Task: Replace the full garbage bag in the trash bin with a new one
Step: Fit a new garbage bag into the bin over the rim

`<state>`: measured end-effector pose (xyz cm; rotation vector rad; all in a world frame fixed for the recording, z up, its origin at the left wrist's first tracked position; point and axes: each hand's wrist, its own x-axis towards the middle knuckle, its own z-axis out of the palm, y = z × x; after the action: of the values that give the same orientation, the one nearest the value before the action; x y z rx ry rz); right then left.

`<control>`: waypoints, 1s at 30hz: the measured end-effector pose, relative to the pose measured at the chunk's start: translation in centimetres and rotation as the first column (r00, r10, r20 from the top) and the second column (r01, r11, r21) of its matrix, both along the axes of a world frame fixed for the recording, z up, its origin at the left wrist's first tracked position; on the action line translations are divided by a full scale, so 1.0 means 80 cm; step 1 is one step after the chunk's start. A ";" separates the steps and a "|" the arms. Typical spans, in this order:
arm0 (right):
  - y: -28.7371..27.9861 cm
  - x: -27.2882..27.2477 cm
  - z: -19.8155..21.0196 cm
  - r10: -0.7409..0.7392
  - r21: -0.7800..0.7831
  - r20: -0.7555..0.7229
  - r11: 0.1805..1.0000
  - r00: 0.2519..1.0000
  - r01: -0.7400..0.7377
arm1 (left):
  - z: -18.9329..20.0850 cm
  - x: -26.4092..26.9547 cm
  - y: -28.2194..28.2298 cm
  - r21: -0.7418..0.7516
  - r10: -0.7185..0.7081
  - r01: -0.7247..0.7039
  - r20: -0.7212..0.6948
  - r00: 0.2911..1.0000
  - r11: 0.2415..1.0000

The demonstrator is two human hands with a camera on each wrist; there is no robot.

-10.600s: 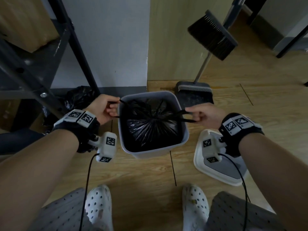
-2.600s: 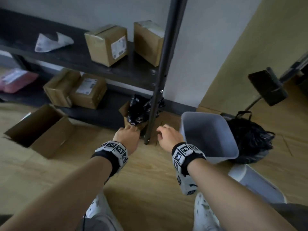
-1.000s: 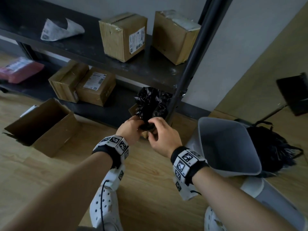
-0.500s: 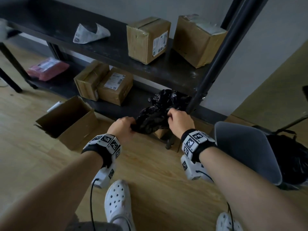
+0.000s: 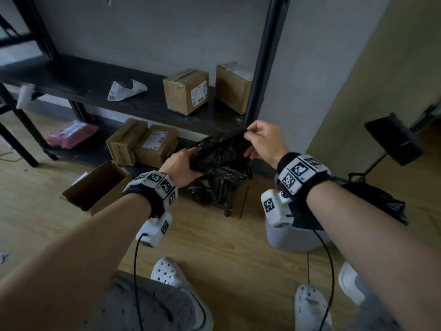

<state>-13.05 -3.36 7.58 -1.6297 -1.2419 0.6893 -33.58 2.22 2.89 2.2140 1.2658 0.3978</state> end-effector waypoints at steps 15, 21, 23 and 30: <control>-0.164 0.184 0.079 -0.233 -0.125 0.292 0.952 0.928 0.279 | 0.078 0.170 -0.074 0.143 -0.253 0.249 0.011 0.967 0.958; -0.181 0.259 0.075 -0.430 -0.127 0.225 0.877 0.874 0.464 | 0.090 0.240 -0.060 0.174 -0.282 0.276 0.005 0.960 0.945; -0.180 0.275 0.076 -0.481 -0.100 0.166 0.860 0.861 0.500 | 0.096 0.264 -0.051 0.183 -0.274 0.263 0.041 0.961 0.947; -0.181 0.286 0.032 -0.598 0.016 0.056 0.801 0.800 0.598 | 0.095 0.318 -0.043 0.144 -0.334 0.303 0.321 0.886 0.942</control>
<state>9.82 -17.87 10.12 -1.9168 -0.6824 0.2392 -8.14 -1.18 10.49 2.2516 0.6968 0.6839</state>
